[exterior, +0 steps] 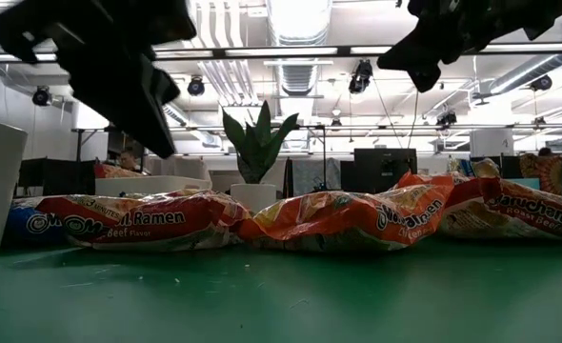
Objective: Sort Maruchan noodles
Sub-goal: Put the red noodle pack into the white bin
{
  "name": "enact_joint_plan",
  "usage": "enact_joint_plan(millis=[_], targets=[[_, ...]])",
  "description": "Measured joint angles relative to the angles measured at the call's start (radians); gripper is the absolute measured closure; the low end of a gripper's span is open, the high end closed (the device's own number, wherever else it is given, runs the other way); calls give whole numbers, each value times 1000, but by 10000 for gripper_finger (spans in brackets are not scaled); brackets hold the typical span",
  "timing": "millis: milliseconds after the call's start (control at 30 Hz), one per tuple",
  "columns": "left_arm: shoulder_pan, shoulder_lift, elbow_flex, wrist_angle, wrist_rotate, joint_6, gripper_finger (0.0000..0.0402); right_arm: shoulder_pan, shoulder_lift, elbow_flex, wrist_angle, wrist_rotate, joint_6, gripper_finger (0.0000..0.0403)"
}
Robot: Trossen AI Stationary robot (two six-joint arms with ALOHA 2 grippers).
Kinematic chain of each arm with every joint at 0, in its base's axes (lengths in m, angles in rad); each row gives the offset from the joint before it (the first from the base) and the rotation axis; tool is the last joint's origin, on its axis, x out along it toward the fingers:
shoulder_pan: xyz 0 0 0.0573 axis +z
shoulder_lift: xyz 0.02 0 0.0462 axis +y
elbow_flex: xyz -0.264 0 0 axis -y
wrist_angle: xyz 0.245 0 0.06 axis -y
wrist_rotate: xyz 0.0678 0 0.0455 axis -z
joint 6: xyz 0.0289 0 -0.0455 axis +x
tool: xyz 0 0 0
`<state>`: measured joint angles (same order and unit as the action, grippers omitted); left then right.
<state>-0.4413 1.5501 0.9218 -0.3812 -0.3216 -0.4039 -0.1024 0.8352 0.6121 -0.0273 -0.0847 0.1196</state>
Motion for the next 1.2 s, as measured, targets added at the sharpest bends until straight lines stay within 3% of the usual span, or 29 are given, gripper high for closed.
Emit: enact_joint_plan(millis=[467, 700, 967, 1200], targets=[[61, 0, -169, 345, 105, 55, 402, 0, 0, -31, 3, 1, -7, 394], [70, 21, -208, 473, 105, 45, 402, 0, 0, -31, 4, 0, -16, 394], [85, 83, -133, 463, 99, 81, 389, 0, 0, -31, 2, 0, -16, 394], [111, 80, -44, 205, 91, 81, 293, 0, 0, -31, 2, -1, -16, 394]])
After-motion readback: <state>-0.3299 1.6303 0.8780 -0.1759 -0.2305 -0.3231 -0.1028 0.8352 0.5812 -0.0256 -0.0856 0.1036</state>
